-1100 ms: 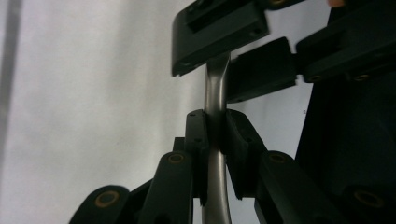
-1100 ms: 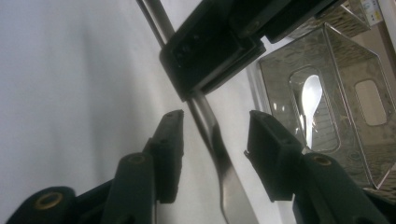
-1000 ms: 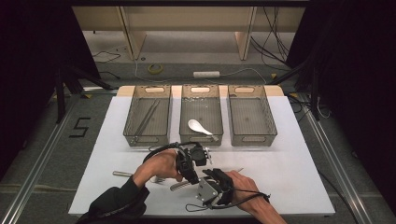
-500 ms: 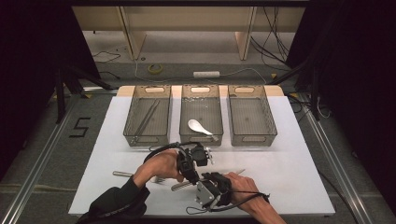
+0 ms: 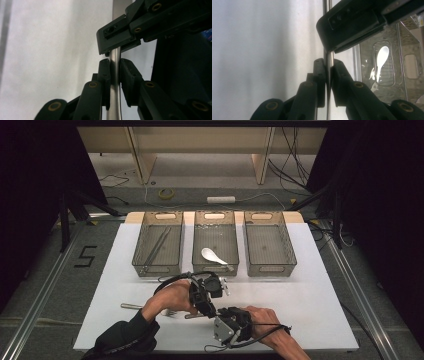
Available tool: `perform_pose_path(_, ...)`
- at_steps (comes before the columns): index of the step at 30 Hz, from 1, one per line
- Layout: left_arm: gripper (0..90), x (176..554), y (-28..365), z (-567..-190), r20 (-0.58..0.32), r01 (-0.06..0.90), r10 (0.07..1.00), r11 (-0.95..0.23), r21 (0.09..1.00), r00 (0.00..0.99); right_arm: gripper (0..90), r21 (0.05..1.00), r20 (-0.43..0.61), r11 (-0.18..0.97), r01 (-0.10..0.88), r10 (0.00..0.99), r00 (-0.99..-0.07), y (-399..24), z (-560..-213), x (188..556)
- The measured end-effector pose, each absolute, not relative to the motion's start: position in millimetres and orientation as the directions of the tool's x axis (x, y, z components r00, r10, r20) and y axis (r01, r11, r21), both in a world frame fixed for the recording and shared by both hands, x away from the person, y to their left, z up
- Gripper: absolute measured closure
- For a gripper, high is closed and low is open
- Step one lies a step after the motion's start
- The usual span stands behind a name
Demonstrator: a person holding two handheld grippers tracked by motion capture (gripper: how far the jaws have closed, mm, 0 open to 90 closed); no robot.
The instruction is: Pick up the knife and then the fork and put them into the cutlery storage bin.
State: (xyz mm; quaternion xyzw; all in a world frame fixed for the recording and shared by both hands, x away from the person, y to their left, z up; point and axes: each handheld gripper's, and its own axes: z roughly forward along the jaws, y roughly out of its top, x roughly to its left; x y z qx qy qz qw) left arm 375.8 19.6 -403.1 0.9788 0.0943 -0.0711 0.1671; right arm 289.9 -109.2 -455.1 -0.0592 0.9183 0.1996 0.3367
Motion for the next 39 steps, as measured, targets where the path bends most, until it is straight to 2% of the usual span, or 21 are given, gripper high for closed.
perform_pose_path(3,75.5,377,21,-399,-0.152,0.215,0.172,-0.915,0.340,0.973,83.7,0.348,-0.636,0.910,-0.226,0.052,-0.770,-114,-452,291)
perform_pose_path(4,70.7,377,22,-398,-0.146,0.228,0.187,-0.907,0.354,0.971,83.7,0.342,-0.640,0.909,-0.239,0.039,-0.768,-115,-450,293)
perform_pose_path(7,69.5,380,28,-394,-0.147,0.226,0.184,-0.902,0.368,0.972,83.8,0.344,-0.627,0.913,-0.220,0.049,-0.778,-119,-453,295)
perform_pose_path(12,60.9,383,42,-386,-0.128,0.268,0.236,-0.858,0.437,0.963,83.7,0.355,-0.607,0.917,-0.183,0.077,-0.791,-125,-452,299)
perform_pose_path(18,45.5,387,63,-375,-0.109,0.323,0.319,-0.764,0.559,0.941,83.7,0.420,-0.547,0.906,-0.061,0.199,-0.813,-144,-447,313)
perform_pose_path(22,34.9,389,78,-376,-0.104,0.368,0.388,-0.705,0.607,0.916,83.7,0.437,-0.540,0.900,-0.005,0.257,-0.802,-159,-443,323)
perform_pose_path(26,25.8,386,96,-376,-0.081,0.369,0.432,-0.640,0.674,0.898,83.7,0.469,-0.514,0.881,0.064,0.332,-0.791,-175,-438,334)
perform_pose_path(29,23.3,382,108,-379,-0.061,0.370,0.471,-0.599,0.710,0.880,83.6,0.506,-0.495,0.856,0.108,0.390,-0.776,-184,-434,342)
perform_pose_path(33,21.1,379,124,-389,-0.025,0.391,0.537,-0.582,0.713,0.844,83.6,0.547,-0.462,0.819,0.172,0.466,-0.754,-196,-425,353)
perform_pose_path(39,19.8,376,149,-406,-0.038,0.429,0.607,-0.516,0.741,0.794,83.6,0.609,-0.415,0.752,0.251,0.572,-0.708,-216,-407,381)
